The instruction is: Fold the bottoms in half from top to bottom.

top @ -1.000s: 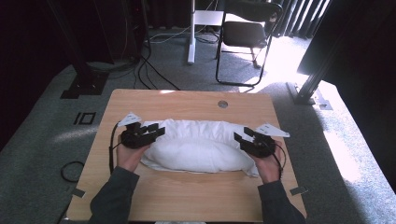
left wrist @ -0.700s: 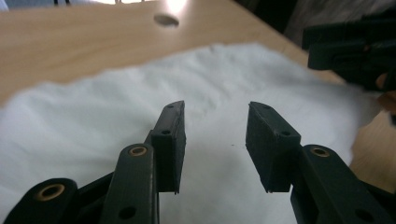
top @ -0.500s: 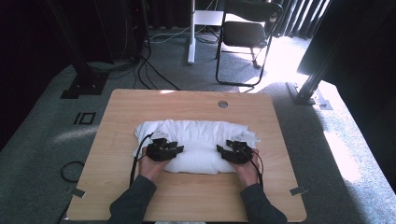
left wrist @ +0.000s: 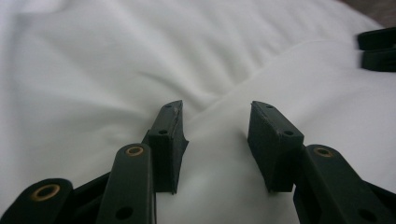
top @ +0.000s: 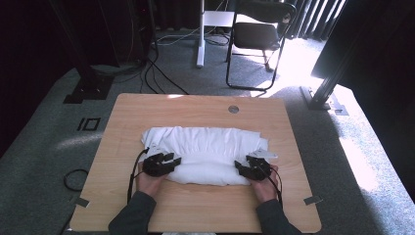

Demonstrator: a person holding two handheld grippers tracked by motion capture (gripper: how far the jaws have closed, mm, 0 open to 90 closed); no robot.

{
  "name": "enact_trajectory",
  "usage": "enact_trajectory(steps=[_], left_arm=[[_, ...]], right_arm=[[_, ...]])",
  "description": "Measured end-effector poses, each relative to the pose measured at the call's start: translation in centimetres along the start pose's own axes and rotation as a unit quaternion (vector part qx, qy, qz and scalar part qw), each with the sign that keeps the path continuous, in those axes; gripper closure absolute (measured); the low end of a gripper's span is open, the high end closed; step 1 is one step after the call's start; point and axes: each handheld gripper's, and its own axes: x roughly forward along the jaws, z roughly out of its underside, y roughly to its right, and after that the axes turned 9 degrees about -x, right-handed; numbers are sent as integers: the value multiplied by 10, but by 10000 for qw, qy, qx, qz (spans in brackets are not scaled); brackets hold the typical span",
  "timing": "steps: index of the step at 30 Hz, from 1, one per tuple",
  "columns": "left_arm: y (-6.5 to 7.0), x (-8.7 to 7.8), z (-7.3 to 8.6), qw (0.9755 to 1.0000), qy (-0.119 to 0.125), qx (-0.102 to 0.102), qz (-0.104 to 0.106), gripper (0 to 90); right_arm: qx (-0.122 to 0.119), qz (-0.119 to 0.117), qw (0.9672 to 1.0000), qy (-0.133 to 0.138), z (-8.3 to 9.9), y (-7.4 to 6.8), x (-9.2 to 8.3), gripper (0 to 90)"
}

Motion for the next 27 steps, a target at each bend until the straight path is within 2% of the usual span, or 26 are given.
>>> enact_trajectory(steps=[1, 4, 7, 8, 9, 11, 12, 13, 14, 15, 17, 19, 20, 23, 25, 27], left_arm=[[-5, -3, 0, 9999, 33, -66, -93, 524], [-19, -15, -3, 9991, 239, -329, -134, 488], [-26, -24, -6, 9984, 368, -363, -229, 487], [-28, -26, -7, 9980, 393, -378, -329, 488], [-31, -30, -8, 9964, 476, -417, -562, 518], [-44, -40, -9, 9931, 650, -798, -565, 518], [-50, -44, -10, 9915, 673, -917, -625, 525], [-55, -47, -10, 9904, 664, -965, -736, 534], [-55, -47, -10, 9904, 664, -965, -736, 533], [-64, -50, -9, 9896, 585, -1102, -723, 524], [-72, -47, -9, 9890, 483, -1190, -734, 491], [-78, -40, -8, 9890, 411, -1337, -489, 439], [-78, -40, -8, 9890, 411, -1337, -489, 397], [-75, -22, -9, 9911, 206, -1229, -469, 311], [-73, -12, -9, 9911, 61, -1236, -487, 271], [-71, -6, -9, 9909, -62, -1179, -651, 251]], right_arm=[[4, 14, 10000, -12, 1, 2, 0, 405], [36, 1, 10000, -48, 2, 3, 2, 405], [1, 16, 10000, -70, 2, 1, 4, 405], [-12, 10, 10000, -75, 2, 1, 5, 405], [-8, 17, 10000, -87, 2, 2, 5, 406], [30, 21, 9999, -106, 3, 2, 5, 406], [34, 14, 9999, -107, 3, 2, 5, 406], [26, 12, 9999, -109, 3, 2, 5, 406], [17, 10, 9999, -116, 3, 3, 5, 406], [14, 7, 9999, -119, 3, 3, 5, 406], [15, -2, 9999, -112, 3, 4, 6, 404], [32, -24, 9999, -127, 3, 5, 7, 402], [37, -33, 9999, -124, 3, 5, 7, 401], [30, -51, 9999, -130, 4, 6, 8, 400], [41, -59, 9999, -121, 4, 6, 8, 400], [45, -69, 9999, -112, 4, 6, 8, 400]])
